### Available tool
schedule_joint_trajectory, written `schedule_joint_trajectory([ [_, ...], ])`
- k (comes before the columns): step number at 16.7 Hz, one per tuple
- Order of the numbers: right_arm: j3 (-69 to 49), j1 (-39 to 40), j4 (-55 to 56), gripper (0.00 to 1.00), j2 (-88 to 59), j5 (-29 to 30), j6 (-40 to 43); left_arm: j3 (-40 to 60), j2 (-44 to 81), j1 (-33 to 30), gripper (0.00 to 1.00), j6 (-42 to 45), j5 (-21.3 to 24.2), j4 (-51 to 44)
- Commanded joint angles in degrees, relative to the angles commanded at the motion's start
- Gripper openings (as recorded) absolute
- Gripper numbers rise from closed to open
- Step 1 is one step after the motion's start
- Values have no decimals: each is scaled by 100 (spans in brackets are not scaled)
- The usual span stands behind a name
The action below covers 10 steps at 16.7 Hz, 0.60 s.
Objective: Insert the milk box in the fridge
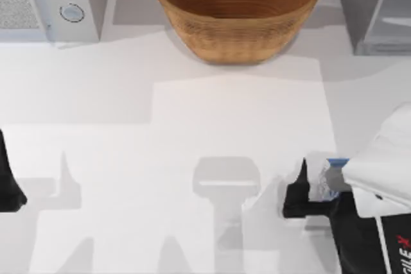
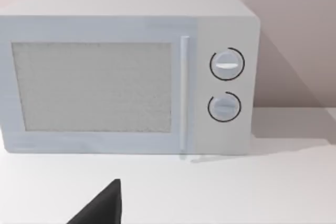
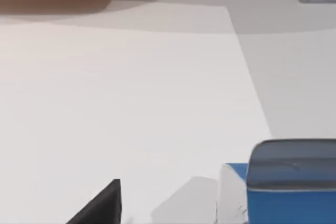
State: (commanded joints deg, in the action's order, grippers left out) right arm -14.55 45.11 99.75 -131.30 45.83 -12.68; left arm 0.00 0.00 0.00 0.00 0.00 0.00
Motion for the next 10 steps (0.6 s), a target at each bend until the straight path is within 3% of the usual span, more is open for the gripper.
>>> schedule_joint_trajectory([
  [4,-20,-27,2,100,-12,-27,13,0,0,0,100,0,0,0],
  [10,-20,-27,2,55,-12,-27,13,0,0,0,100,0,0,0],
])
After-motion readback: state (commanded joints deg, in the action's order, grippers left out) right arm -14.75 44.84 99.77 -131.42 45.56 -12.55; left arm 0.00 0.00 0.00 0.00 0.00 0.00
